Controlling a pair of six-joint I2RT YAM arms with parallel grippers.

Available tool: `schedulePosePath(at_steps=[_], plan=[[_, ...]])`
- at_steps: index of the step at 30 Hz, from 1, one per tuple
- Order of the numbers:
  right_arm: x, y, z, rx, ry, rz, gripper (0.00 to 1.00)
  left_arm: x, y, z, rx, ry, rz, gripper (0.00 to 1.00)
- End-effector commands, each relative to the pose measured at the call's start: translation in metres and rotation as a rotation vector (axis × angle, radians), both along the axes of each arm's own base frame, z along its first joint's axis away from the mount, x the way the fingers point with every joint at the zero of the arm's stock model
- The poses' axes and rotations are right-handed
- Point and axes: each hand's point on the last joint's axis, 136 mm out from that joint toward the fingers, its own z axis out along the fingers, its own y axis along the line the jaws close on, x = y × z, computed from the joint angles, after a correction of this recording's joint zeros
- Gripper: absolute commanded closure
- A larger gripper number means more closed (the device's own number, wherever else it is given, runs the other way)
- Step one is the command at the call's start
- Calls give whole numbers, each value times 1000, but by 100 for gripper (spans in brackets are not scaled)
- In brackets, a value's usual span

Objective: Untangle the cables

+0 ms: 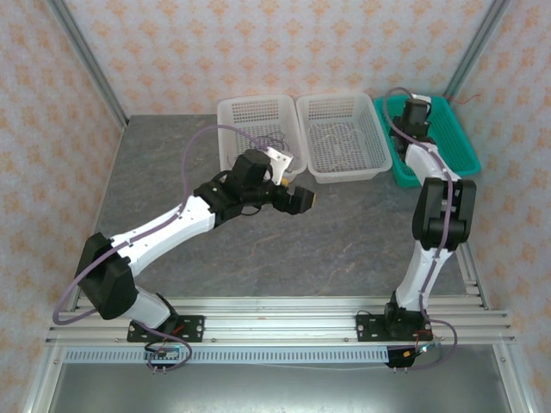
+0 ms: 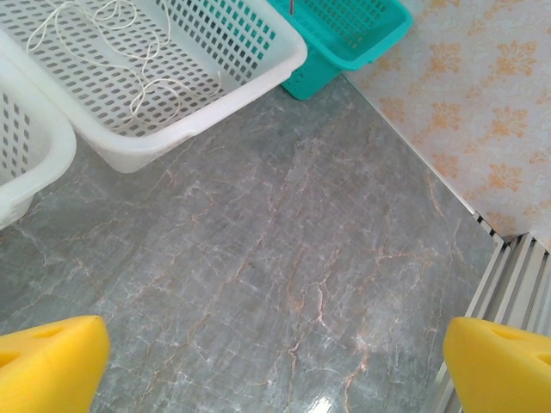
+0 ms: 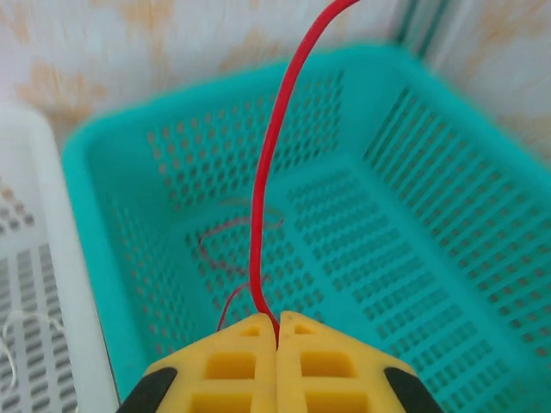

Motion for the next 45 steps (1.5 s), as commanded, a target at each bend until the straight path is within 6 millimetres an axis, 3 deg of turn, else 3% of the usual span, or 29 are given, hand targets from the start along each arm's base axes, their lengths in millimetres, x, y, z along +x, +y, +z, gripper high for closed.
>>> schedulePosePath(at_steps=[1,3,4,6,7,10,16,20,24,28,32,35,38,40,45], plan=[[-21,14,-65,121,329,65,100,0,15,13,-13,-35,55,0],[-15,11,-77,126,401,46,100,-1,17,14,-11,-36,61,0],[-11,12,-79,129,417,48,93,-2,19,14,-11,-37,65,0],[-4,10,-73,136,415,36,64,-2,22,14,-7,-39,82,0],[-3,7,-66,135,405,14,54,-1,26,14,-2,-45,100,0],[-3,0,-39,113,347,-23,37,3,43,14,30,-71,186,0],[-22,8,13,117,238,7,31,8,93,15,126,-178,382,0],[-54,10,49,115,150,-1,31,9,132,26,181,-298,527,0],[-98,23,68,168,33,14,29,5,180,26,260,-445,707,0],[-151,43,65,275,-122,38,30,-4,240,8,433,-497,930,0],[-203,55,36,291,-321,52,32,-7,296,-18,566,-418,1125,0],[-227,53,-2,220,-301,33,31,-5,324,-43,599,-378,1188,0],[-234,49,-38,175,-261,11,27,-6,350,-64,590,-352,1264,0],[-234,43,-53,143,-257,-8,26,-1,356,-69,562,-320,1247,0],[-207,38,-58,127,-267,-24,18,20,354,-88,493,-375,1163,0]])
